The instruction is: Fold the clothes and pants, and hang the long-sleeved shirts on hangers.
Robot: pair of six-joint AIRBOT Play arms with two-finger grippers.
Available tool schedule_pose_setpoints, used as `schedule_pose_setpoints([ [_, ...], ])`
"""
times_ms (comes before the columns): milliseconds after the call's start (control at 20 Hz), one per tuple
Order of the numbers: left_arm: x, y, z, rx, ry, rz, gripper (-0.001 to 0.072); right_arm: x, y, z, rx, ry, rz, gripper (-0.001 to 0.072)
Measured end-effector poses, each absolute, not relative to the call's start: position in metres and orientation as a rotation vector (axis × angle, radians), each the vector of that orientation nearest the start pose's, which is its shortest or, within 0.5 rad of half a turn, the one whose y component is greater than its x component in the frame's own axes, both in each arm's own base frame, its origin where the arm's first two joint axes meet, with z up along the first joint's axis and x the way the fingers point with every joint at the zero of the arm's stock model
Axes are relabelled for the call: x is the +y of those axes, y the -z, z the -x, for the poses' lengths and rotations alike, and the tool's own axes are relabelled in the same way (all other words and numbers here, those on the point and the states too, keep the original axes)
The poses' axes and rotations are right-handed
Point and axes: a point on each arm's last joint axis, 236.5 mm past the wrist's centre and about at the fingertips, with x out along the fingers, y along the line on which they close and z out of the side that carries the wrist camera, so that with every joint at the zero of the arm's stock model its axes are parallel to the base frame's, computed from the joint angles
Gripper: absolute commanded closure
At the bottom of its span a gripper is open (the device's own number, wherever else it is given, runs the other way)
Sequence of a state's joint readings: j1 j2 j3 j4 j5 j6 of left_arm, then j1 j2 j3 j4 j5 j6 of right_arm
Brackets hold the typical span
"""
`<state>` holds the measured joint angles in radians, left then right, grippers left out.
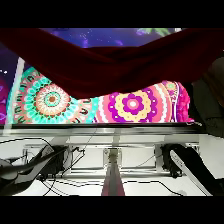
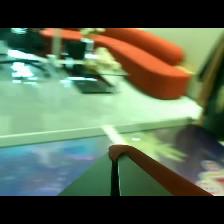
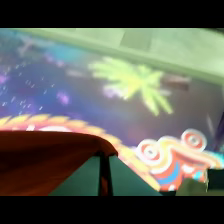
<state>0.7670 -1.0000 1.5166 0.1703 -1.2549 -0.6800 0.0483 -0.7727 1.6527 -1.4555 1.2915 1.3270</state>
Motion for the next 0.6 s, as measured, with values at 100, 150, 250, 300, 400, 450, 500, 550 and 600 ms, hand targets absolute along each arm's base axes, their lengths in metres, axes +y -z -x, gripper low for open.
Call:
schedule_pose_setpoints([
  [100,0.048,-0.390,-0.373,0.088,0.387,0.094,0.0692,0.043,-0.354,-0.289,0.467,-0.222,0.193,0.0696],
  [150,0.050,-0.372,-0.383,0.145,0.371,0.081,0.0692,0.044,-0.340,-0.292,0.508,-0.227,0.192,0.0696],
  [250,0.049,-0.327,-0.404,0.280,0.365,0.066,0.0692,0.045,-0.301,-0.304,0.597,-0.237,0.184,0.0696],
  [300,0.045,-0.302,-0.415,0.349,0.374,0.059,0.0692,0.046,-0.279,-0.313,0.638,-0.242,0.177,0.0695],
  [400,0.031,-0.248,-0.439,0.490,0.407,0.040,0.0692,0.049,-0.237,-0.334,0.692,-0.248,0.154,0.0696],
  [450,0.024,-0.224,-0.452,0.542,0.417,0.032,0.0692,0.049,-0.217,-0.346,0.708,-0.245,0.145,0.0696],
  [500,0.019,-0.204,-0.465,0.578,0.414,0.040,0.0691,0.049,-0.198,-0.358,0.718,-0.237,0.137,0.0696],
  [550,0.016,-0.185,-0.480,0.606,0.397,0.064,0.0691,0.048,-0.182,-0.370,0.719,-0.229,0.132,0.0696],
  [600,0.014,-0.169,-0.494,0.624,0.371,0.097,0.0691,0.047,-0.168,-0.382,0.721,-0.220,0.128,0.0696],
])
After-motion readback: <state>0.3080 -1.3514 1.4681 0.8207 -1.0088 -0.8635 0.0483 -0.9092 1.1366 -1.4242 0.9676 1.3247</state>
